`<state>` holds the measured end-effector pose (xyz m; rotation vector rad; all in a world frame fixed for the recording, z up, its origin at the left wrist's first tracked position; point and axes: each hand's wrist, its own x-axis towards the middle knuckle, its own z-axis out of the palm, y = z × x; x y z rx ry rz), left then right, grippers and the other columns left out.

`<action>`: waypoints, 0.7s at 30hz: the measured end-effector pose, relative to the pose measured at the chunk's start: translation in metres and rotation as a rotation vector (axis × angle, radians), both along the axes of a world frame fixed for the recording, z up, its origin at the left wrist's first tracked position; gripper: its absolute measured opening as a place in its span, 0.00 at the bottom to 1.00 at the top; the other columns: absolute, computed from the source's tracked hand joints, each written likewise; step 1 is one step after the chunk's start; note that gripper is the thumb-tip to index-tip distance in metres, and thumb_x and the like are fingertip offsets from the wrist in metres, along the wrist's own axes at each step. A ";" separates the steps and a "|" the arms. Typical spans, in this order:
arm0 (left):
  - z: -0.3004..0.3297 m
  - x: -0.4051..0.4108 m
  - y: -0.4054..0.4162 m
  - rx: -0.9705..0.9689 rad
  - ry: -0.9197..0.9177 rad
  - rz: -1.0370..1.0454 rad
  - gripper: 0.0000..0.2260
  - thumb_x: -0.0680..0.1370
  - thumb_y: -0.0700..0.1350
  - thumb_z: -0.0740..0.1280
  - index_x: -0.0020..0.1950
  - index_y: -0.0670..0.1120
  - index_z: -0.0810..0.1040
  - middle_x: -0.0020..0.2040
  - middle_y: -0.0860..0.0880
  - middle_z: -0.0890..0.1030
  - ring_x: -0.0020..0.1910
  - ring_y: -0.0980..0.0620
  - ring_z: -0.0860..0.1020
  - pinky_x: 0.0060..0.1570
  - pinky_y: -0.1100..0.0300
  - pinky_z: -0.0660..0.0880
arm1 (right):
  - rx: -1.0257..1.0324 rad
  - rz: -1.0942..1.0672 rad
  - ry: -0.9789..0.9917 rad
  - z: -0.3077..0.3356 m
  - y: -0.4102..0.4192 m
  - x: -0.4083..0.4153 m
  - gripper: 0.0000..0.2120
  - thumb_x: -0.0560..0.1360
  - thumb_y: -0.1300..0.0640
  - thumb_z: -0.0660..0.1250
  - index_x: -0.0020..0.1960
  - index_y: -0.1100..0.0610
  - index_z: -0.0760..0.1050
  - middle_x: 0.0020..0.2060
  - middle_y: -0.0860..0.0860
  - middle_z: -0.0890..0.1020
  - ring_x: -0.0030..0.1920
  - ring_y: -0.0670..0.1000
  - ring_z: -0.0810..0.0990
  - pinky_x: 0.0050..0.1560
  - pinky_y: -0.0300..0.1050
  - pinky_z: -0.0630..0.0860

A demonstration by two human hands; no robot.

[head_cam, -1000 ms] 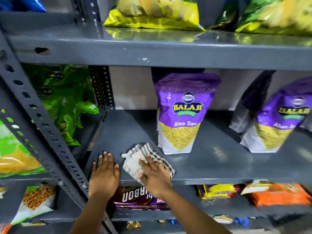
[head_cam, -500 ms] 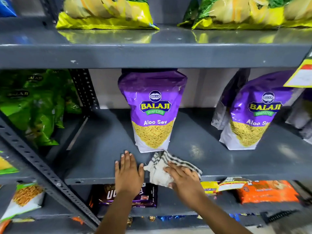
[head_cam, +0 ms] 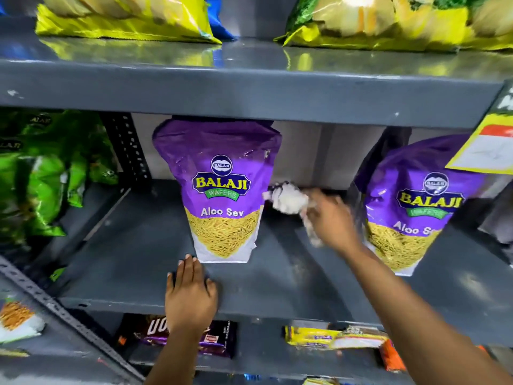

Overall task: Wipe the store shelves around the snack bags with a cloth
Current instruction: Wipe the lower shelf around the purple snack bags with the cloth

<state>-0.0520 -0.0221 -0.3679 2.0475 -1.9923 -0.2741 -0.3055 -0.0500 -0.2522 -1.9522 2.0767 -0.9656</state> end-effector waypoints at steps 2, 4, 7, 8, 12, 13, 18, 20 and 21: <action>0.000 0.000 -0.001 -0.012 -0.020 0.011 0.27 0.70 0.48 0.50 0.58 0.33 0.75 0.58 0.34 0.78 0.58 0.36 0.76 0.56 0.37 0.70 | 0.127 0.048 0.126 -0.004 -0.047 -0.018 0.19 0.72 0.56 0.58 0.63 0.52 0.72 0.62 0.58 0.78 0.62 0.60 0.76 0.62 0.51 0.73; 0.001 0.000 -0.001 -0.003 -0.022 0.007 0.27 0.69 0.48 0.51 0.58 0.34 0.75 0.58 0.35 0.78 0.57 0.36 0.76 0.56 0.37 0.70 | 0.507 0.180 0.137 -0.019 -0.079 -0.024 0.19 0.76 0.61 0.58 0.67 0.56 0.69 0.70 0.56 0.70 0.68 0.56 0.69 0.67 0.46 0.65; 0.003 0.000 -0.001 0.008 -0.018 0.004 0.26 0.69 0.48 0.51 0.57 0.34 0.76 0.57 0.35 0.79 0.56 0.36 0.77 0.54 0.36 0.72 | 0.790 0.256 0.058 -0.043 -0.101 -0.021 0.15 0.74 0.67 0.61 0.61 0.63 0.73 0.67 0.58 0.72 0.66 0.56 0.70 0.63 0.46 0.66; 0.003 0.000 -0.001 0.012 -0.017 0.004 0.26 0.68 0.48 0.52 0.57 0.34 0.76 0.57 0.36 0.79 0.56 0.37 0.78 0.53 0.36 0.72 | 0.716 0.205 -0.055 -0.042 -0.105 -0.020 0.12 0.74 0.66 0.63 0.57 0.62 0.77 0.61 0.59 0.77 0.60 0.57 0.74 0.58 0.47 0.70; 0.004 0.001 -0.001 0.035 -0.017 0.008 0.26 0.67 0.48 0.52 0.56 0.35 0.77 0.57 0.37 0.80 0.55 0.37 0.78 0.52 0.36 0.73 | 0.503 0.115 0.138 -0.040 -0.117 -0.011 0.24 0.78 0.50 0.57 0.71 0.57 0.62 0.73 0.57 0.64 0.72 0.58 0.63 0.73 0.53 0.60; 0.004 0.001 -0.001 0.037 -0.019 0.007 0.26 0.67 0.48 0.52 0.56 0.36 0.77 0.57 0.37 0.80 0.55 0.38 0.78 0.52 0.36 0.73 | 0.567 0.148 0.208 -0.046 -0.114 -0.008 0.27 0.78 0.46 0.53 0.73 0.55 0.55 0.75 0.56 0.57 0.75 0.57 0.55 0.75 0.55 0.52; 0.004 0.002 -0.004 0.026 -0.042 0.006 0.26 0.67 0.47 0.52 0.57 0.36 0.76 0.58 0.37 0.79 0.56 0.39 0.78 0.53 0.37 0.73 | 0.701 0.123 0.278 -0.084 -0.101 -0.007 0.27 0.77 0.37 0.45 0.73 0.43 0.49 0.77 0.49 0.46 0.76 0.58 0.44 0.75 0.61 0.43; 0.002 0.003 -0.003 0.020 -0.047 0.003 0.26 0.67 0.47 0.52 0.57 0.36 0.76 0.58 0.37 0.79 0.57 0.39 0.77 0.54 0.37 0.72 | 0.707 0.153 0.242 -0.086 -0.087 -0.006 0.24 0.78 0.39 0.46 0.73 0.42 0.50 0.77 0.48 0.46 0.76 0.57 0.43 0.75 0.59 0.42; 0.002 0.003 -0.003 0.023 -0.049 -0.002 0.26 0.67 0.47 0.51 0.57 0.36 0.76 0.58 0.37 0.79 0.57 0.39 0.77 0.54 0.36 0.72 | 0.704 0.168 0.227 -0.086 -0.079 -0.006 0.24 0.78 0.40 0.47 0.73 0.42 0.50 0.77 0.48 0.47 0.76 0.57 0.43 0.75 0.58 0.42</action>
